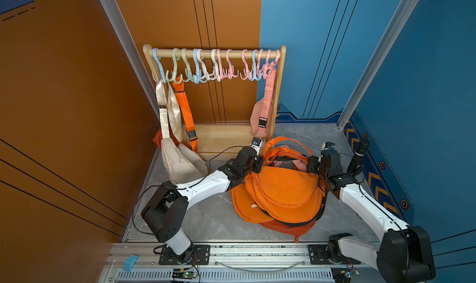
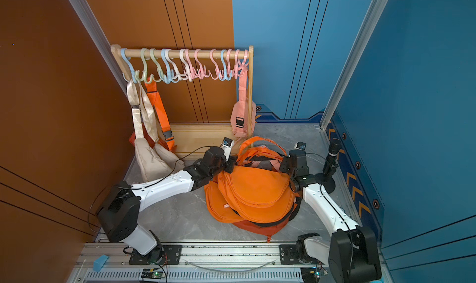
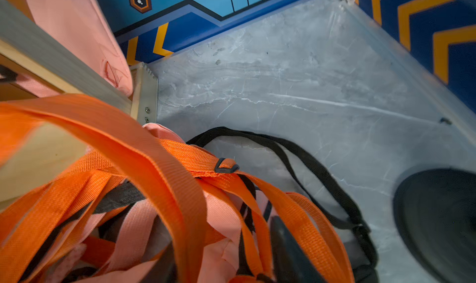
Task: Take the bag off the hook
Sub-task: Place the bag inside the bag.
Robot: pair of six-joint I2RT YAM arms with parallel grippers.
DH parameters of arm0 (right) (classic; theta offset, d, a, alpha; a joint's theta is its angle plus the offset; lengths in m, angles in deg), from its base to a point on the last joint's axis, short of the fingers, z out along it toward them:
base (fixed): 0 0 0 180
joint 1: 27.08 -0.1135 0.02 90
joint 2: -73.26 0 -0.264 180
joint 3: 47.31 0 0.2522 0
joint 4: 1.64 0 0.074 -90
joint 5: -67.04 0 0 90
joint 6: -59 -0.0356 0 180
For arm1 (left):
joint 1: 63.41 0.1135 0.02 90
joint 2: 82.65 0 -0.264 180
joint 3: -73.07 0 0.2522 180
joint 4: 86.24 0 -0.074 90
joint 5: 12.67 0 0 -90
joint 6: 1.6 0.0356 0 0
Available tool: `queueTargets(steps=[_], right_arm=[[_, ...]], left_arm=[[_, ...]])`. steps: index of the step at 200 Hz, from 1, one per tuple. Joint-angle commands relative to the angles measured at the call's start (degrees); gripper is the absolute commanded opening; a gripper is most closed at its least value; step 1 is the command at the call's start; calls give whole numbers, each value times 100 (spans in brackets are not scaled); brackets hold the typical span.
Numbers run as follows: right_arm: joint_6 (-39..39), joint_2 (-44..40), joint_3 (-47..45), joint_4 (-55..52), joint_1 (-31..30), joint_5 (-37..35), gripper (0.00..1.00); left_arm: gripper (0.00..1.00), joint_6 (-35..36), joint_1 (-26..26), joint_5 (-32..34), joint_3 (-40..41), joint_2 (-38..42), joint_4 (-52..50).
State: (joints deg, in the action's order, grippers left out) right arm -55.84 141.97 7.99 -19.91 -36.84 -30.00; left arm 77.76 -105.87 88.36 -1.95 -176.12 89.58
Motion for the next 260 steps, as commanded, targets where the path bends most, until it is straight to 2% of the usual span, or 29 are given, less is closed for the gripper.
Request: queueTargets(steps=[1, 23, 87, 107, 142, 177, 211, 260], right_arm=[[-47, 161, 86, 170, 52, 61, 84], [-47, 183, 146, 157, 75, 78, 100], [121, -469, 456, -278, 91, 112, 100], [255, -803, 611, -594, 60, 85, 100], [435, -1424, 862, -1033, -69, 24, 100], [515, -1763, 1135, -1331, -296, 122, 100], [550, -1982, 1146, -1402, -592, 280, 100], [638, -2072, 1190, -1543, -789, 460, 100]], left_arm=[[54, -72, 118, -242, -217, -83, 90], [61, -205, 176, -375, -154, -7, 96], [76, -222, 185, 219, 486, 1078, 449], [77, -167, 261, 262, 488, 1341, 504], [74, -108, 454, -82, 53, 1438, 502], [68, 214, 627, -201, -754, 915, 507], [64, 264, 922, -699, -1779, 89, 567], [66, 70, 1188, -1380, -2958, -991, 844]])
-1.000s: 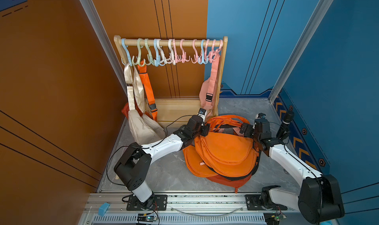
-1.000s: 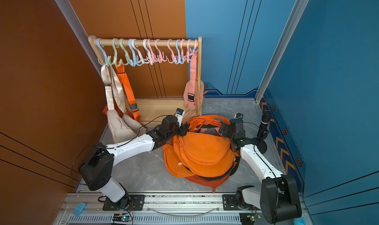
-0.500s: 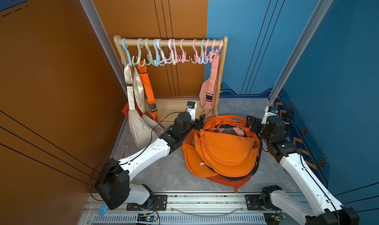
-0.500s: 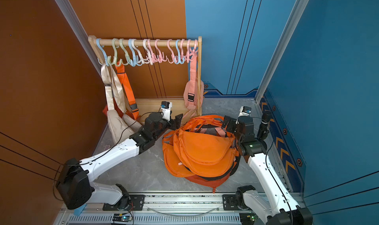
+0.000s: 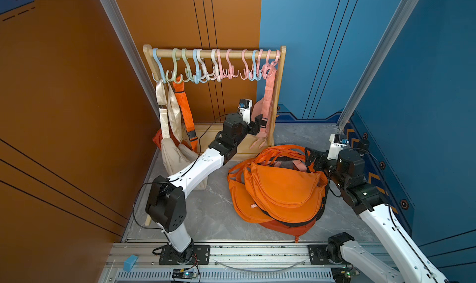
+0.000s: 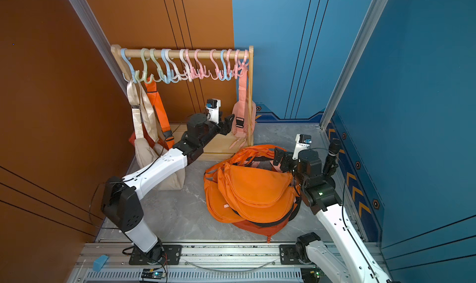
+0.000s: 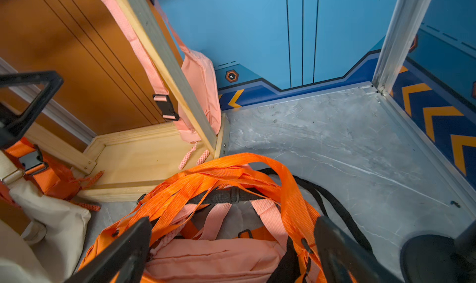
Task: Take the bag off the hook
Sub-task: Place the bag inside the bag.
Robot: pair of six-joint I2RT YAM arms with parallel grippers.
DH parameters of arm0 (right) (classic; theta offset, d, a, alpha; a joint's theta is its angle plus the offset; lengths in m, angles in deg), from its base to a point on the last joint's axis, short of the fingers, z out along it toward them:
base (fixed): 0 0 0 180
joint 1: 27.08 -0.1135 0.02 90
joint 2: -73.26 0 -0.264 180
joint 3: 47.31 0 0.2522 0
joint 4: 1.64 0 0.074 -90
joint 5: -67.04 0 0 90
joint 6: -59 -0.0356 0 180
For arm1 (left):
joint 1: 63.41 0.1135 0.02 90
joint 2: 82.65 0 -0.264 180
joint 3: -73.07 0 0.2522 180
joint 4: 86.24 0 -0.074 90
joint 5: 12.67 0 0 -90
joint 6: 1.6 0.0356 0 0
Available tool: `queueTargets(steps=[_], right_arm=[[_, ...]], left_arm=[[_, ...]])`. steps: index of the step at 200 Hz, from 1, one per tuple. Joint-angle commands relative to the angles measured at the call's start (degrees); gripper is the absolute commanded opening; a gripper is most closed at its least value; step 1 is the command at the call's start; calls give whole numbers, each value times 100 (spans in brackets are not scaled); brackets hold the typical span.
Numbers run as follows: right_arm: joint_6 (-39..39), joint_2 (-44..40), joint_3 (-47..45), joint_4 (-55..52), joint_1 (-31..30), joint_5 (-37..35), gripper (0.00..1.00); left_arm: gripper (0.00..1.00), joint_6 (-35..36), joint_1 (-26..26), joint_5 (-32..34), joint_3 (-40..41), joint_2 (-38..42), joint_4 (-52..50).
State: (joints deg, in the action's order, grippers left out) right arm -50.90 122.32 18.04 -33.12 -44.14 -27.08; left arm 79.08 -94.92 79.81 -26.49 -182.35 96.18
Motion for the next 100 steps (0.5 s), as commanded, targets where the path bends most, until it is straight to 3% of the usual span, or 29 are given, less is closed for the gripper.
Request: queueTargets(steps=[1, 28, 100], right_arm=[[144, -107, 185, -223, -64, 171, 100], [99, -176, 160, -173, -96, 369, 100], [125, -212, 206, -115, -176, 568, 100]], left_arm=[[67, -61, 93, -532, -536, -393, 183], [71, -139, 123, -538, -938, -893, 386], [71, -513, 206, -661, -2324, -2296, 763]])
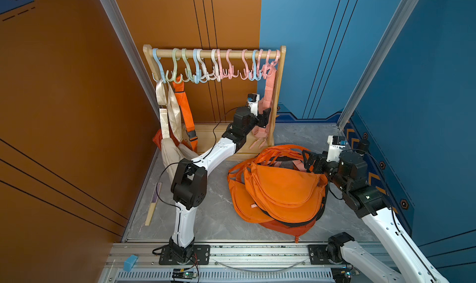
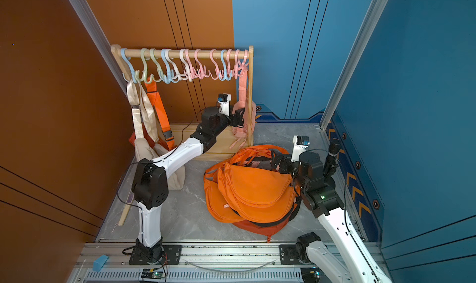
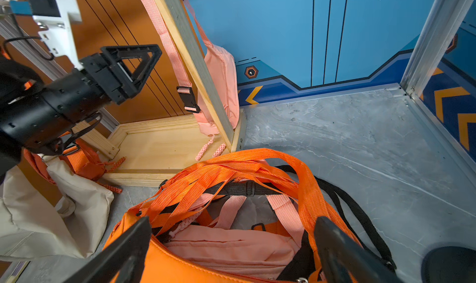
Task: Take the bag off the hook
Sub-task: Place the bag inside the bag, then pick up the bag from the hook.
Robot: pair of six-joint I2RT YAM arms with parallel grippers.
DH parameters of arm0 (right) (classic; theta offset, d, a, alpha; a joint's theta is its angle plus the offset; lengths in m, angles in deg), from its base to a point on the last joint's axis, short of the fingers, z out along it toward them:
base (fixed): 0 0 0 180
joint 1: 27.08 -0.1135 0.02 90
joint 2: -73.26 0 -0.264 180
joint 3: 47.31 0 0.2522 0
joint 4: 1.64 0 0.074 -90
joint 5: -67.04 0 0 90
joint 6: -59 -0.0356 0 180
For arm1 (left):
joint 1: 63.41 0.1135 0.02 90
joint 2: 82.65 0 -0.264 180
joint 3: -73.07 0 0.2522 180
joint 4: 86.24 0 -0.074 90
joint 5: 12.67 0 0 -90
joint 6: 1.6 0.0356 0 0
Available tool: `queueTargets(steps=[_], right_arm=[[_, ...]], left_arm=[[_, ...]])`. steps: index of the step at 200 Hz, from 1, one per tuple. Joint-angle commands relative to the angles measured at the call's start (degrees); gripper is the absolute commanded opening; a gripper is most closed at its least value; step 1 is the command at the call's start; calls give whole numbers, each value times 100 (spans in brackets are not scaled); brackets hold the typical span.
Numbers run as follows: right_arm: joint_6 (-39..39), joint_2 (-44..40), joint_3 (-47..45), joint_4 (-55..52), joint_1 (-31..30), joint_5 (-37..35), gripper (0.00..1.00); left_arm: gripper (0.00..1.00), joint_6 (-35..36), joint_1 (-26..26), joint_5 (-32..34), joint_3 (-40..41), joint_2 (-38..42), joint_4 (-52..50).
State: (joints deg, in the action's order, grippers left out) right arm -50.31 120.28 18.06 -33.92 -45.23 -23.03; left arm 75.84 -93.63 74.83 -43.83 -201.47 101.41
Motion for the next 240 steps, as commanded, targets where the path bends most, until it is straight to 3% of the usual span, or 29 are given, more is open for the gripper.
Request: queueTargets(steps=[1, 41, 65, 102, 131, 240], right_arm=[[62, -5, 202, -31, -71, 165, 100], [138, 36, 188, -26, -179, 193, 100], [182, 70, 160, 4, -215, 163, 100], [191, 141, 173, 56, -224, 194, 100], [191, 171, 176, 62, -226, 185, 100], [409, 592, 433, 267, -546, 313, 100]], left_arm=[[71, -192, 77, -163, -619, -407, 241], [70, -347, 129, -17, -1387, -1091, 237], [63, -464, 200, 8, -1671, -1339, 233], [33, -418, 236, 32, -1805, -1429, 237], [0, -311, 253, -40, -1737, -1344, 235], [0, -123, 499, -8, 352, 717, 603]])
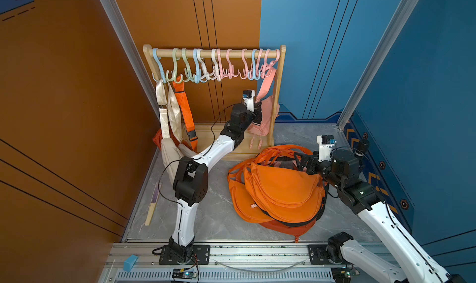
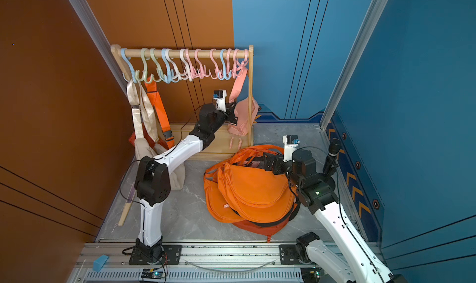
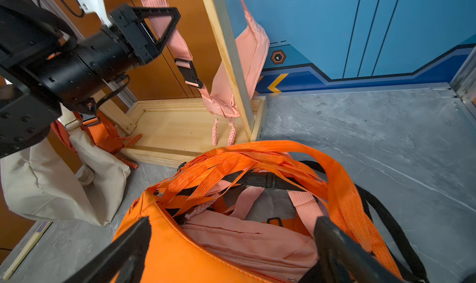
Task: Take the bag off the hook
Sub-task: Pick up the bag from the hook.
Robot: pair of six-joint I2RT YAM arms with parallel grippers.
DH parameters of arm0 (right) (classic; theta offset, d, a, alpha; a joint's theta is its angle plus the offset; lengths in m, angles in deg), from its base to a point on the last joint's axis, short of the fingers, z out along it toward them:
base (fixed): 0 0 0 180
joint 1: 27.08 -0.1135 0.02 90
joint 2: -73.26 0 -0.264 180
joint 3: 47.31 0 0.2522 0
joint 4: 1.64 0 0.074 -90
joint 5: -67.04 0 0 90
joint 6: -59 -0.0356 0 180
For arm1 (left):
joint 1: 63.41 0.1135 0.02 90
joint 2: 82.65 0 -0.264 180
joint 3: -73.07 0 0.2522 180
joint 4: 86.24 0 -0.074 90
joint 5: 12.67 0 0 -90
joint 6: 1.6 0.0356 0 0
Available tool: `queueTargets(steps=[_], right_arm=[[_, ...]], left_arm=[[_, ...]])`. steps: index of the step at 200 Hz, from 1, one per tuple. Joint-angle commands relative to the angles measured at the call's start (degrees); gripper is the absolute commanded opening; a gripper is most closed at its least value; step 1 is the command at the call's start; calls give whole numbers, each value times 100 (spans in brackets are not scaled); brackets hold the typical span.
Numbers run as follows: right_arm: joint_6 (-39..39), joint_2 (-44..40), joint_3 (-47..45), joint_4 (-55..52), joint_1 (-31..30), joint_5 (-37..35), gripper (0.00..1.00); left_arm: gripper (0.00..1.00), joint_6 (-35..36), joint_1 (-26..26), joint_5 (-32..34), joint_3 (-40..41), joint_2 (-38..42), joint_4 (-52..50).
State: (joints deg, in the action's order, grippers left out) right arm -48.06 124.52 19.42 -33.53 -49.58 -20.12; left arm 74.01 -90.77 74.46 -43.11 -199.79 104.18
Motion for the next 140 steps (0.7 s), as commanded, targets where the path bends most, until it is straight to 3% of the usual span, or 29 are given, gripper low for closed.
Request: queueTargets(steps=[1, 89, 140], right_arm=[[185, 175, 304, 229, -117, 19, 100], [493, 1109, 1024, 562, -582, -73, 100], [875, 2079, 1874, 1000, -633, 52, 100]], left_arm=[[0, 56, 217, 31, 295, 564, 325], [0, -140, 708, -29, 1445, 1873, 326], [0, -309, 958, -199, 1877, 2419, 308]])
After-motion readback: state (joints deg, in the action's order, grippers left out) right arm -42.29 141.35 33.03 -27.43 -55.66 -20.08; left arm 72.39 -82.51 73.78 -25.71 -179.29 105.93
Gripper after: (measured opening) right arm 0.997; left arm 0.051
